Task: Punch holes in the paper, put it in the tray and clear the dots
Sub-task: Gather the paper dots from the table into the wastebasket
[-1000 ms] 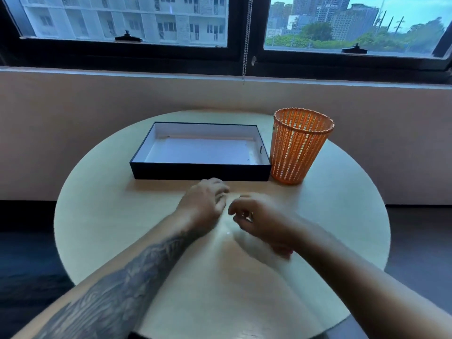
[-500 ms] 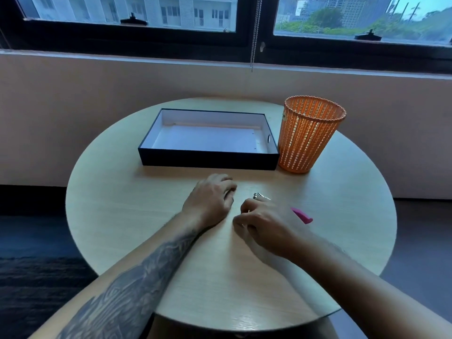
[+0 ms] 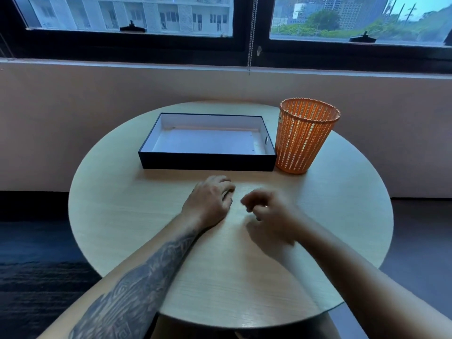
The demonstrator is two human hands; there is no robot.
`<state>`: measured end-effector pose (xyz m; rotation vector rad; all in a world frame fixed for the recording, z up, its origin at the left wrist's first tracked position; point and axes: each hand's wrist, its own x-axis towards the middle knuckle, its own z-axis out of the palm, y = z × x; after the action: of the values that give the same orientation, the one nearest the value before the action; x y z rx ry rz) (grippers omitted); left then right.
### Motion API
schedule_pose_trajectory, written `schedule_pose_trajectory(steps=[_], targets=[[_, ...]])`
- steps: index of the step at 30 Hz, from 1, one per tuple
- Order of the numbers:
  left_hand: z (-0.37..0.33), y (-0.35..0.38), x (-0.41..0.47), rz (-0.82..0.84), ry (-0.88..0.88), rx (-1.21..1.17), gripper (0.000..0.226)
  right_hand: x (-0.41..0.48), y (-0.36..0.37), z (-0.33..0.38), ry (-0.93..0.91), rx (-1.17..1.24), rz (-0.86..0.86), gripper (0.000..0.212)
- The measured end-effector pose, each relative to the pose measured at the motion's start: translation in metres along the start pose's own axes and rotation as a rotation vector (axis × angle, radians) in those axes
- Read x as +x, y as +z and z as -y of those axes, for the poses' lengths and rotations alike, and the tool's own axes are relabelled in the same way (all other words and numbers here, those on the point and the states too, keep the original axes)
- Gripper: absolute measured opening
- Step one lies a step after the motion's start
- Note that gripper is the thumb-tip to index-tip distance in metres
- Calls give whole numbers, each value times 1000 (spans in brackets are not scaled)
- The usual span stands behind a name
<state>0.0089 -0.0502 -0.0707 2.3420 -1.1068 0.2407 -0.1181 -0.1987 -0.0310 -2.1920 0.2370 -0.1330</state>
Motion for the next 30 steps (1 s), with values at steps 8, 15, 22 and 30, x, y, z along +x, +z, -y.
schedule_pose_trajectory(steps=[8,15,22,30], targets=[[0,1,1,-15,3,-1,20,-1,-17,1,216,854,29,17],[1,1,3,-14,-3,-19,20,2,-20,-4,187,929,-17,9],[-30,-23,57,-134,73,-176,23,12,-70,17,-12,499,-116,8],[-98,-50,164,-159,273,-92,34,68,-176,44,-148,-33,-495,10]])
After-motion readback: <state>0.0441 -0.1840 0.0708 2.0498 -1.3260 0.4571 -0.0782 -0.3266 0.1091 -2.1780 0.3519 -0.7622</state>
